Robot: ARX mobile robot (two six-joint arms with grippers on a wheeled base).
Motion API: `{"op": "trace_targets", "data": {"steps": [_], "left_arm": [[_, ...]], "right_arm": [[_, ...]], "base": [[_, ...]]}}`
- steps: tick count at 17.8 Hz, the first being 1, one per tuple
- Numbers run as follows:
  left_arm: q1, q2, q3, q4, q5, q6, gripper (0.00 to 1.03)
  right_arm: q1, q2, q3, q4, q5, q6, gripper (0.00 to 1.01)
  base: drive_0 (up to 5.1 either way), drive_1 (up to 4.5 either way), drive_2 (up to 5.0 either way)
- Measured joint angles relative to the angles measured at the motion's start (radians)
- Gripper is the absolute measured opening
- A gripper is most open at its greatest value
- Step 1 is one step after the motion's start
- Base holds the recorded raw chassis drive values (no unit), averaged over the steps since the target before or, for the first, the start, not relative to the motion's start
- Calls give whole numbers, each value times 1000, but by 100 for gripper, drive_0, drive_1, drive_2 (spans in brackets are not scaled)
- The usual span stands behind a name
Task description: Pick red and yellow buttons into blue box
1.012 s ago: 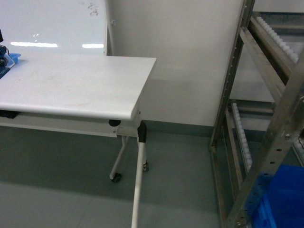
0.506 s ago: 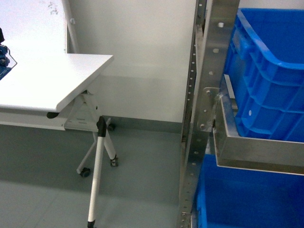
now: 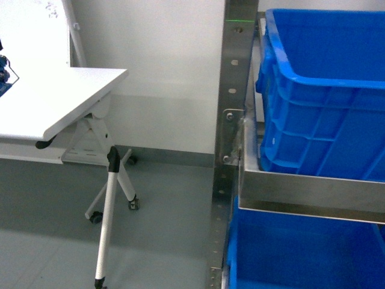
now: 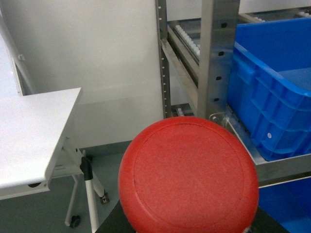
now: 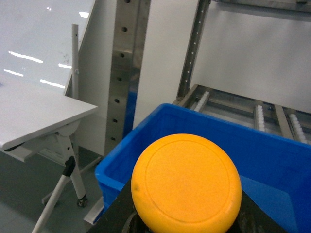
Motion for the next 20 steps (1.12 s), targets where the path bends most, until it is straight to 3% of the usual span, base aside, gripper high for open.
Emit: {"op": "trace_targets", "data": {"steps": [20], "left_arm": [[0,3,0,-4,0,0,24]], "right_arm": [[0,1,0,-3,0,0,27]], "base": [[473,-224,-224]]}}
